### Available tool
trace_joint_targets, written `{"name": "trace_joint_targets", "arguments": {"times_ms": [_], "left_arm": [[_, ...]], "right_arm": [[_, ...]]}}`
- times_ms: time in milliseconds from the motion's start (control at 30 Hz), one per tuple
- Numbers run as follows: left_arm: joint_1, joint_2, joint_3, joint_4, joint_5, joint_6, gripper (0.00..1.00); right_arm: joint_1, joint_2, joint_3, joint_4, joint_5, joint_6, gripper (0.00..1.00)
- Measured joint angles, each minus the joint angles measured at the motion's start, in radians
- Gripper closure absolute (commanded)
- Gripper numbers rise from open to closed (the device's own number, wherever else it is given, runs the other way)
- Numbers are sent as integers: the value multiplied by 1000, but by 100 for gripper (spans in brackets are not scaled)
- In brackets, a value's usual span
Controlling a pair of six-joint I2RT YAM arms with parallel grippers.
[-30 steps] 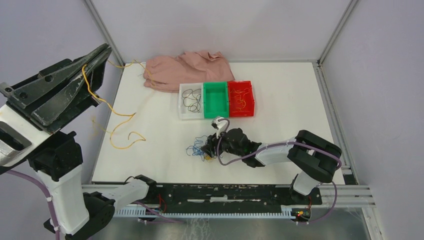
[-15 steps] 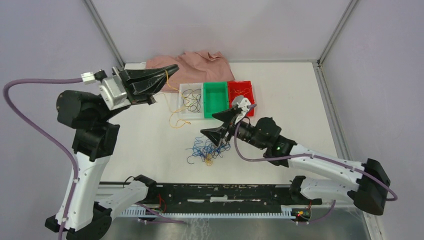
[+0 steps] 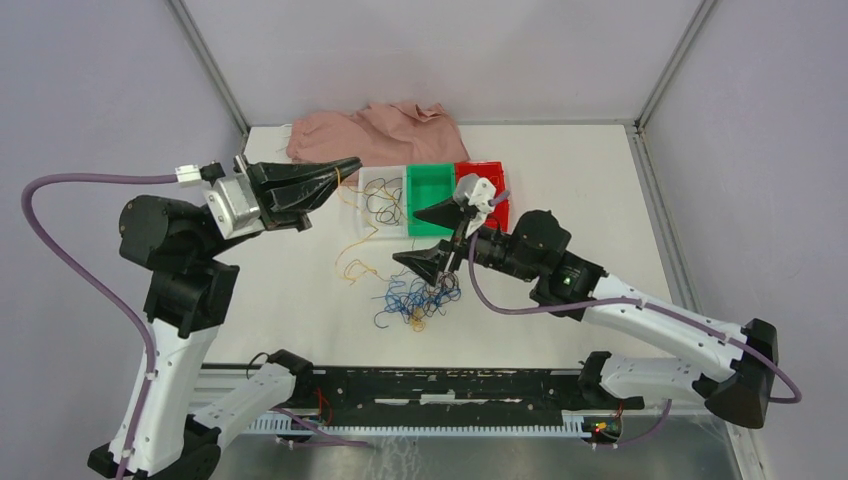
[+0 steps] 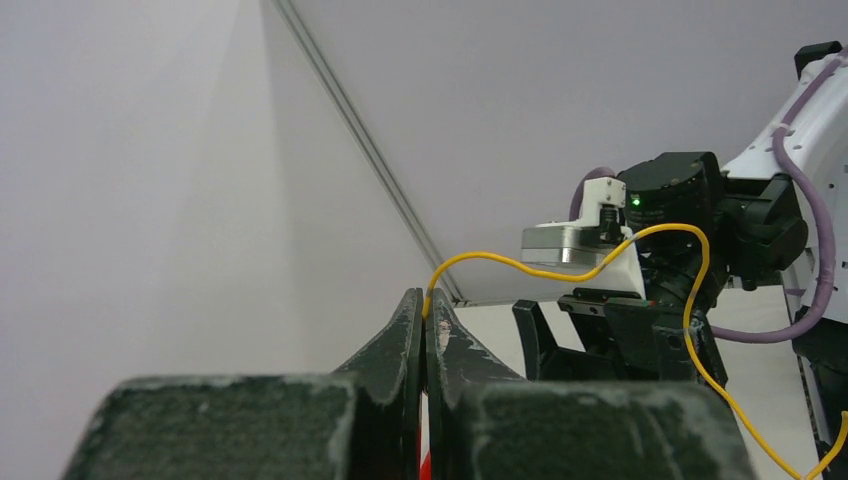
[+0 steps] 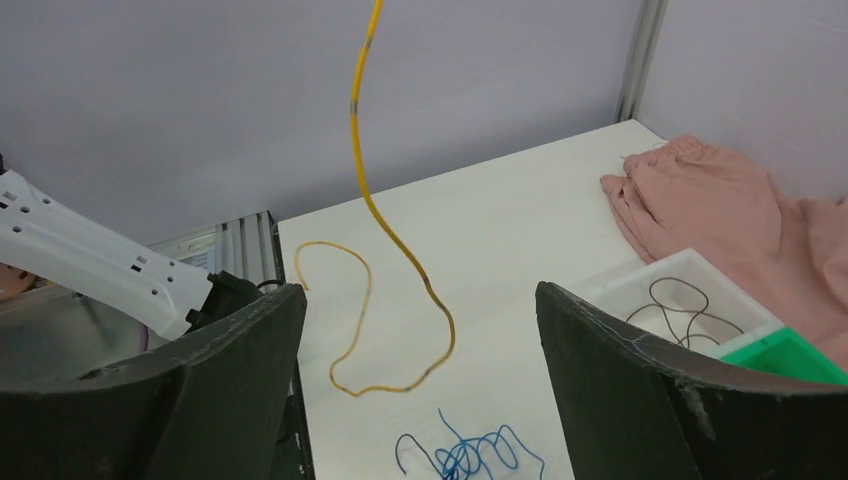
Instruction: Untangle the cables
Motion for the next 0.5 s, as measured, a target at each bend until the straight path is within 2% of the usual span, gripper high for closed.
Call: {"name": "trace_joint_targets", "arguments": {"times_ms": [100,233,267,467,500], "left_arm": [[0,-10,0,-3,3,0,97],[0,-13,0,-4,6,0,97],[0,-12,0,-6,6,0,97],[0,-15,-2,-13,6,0,97],[0,-20,-8,-14,6,0,97]], "right_arm": [[0,57,60,-5,-19,-17,16],[0,118,101,-5,-24,-29,33],[0,133,109,-5,-23,-31,40],[0,185,125,-5,-24,-28,98],[-1,187,125,-5,-24,-23,100]]}}
